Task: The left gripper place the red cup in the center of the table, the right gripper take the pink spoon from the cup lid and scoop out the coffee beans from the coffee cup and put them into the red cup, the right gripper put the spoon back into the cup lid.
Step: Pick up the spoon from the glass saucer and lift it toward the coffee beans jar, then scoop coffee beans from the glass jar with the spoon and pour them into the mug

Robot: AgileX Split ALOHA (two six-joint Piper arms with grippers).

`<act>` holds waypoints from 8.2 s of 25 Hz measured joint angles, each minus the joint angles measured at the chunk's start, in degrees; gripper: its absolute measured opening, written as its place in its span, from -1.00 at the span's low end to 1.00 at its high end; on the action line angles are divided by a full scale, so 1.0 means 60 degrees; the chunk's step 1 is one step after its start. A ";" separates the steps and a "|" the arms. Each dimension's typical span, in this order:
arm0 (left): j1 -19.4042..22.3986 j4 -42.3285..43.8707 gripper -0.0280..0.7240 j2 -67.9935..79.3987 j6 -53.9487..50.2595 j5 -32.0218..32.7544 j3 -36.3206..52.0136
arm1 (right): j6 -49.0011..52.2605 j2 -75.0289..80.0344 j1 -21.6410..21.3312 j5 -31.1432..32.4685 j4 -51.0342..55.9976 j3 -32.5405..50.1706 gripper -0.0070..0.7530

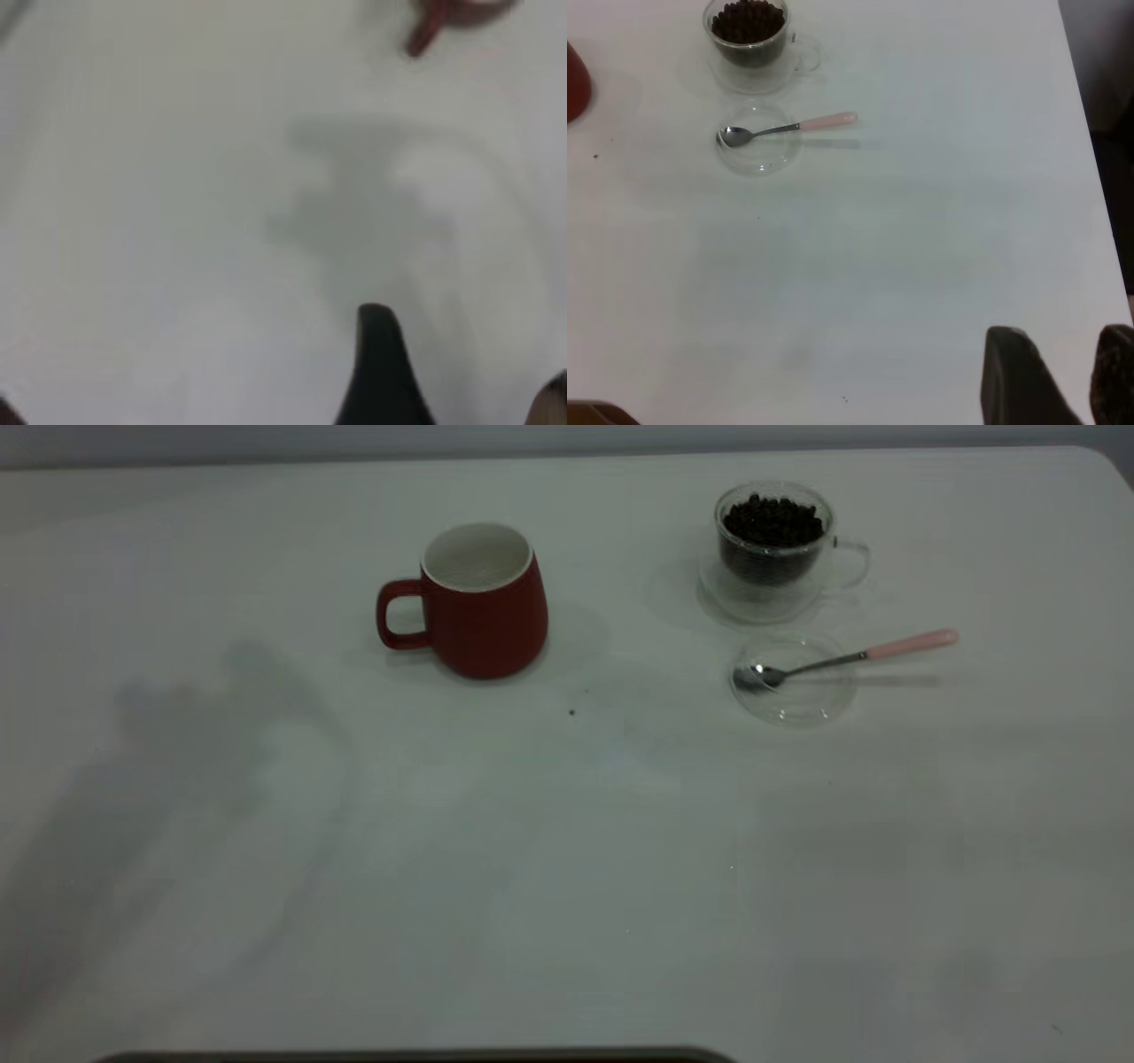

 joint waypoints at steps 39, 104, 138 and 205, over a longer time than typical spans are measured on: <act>0.0000 0.0198 0.63 -1.3572 -0.4681 -0.0465 1.0931 | 0.0003 0.0000 0.0000 0.0000 0.0000 0.0000 -0.35; 0.1725 0.0239 0.63 -1.5240 -0.4681 -0.0352 1.0931 | -0.8609 1.6748 -0.0578 -0.5476 0.8593 -0.4096 0.21; 0.1725 0.0239 0.63 -1.5240 -0.4681 -0.0352 1.0931 | -1.2452 2.4114 -0.3219 -0.2103 1.2918 -0.7928 0.21; 0.1725 0.0239 0.63 -1.5240 -0.4681 -0.0352 1.0931 | -1.1703 2.2158 -0.1923 -0.3503 1.3344 -0.9208 -0.68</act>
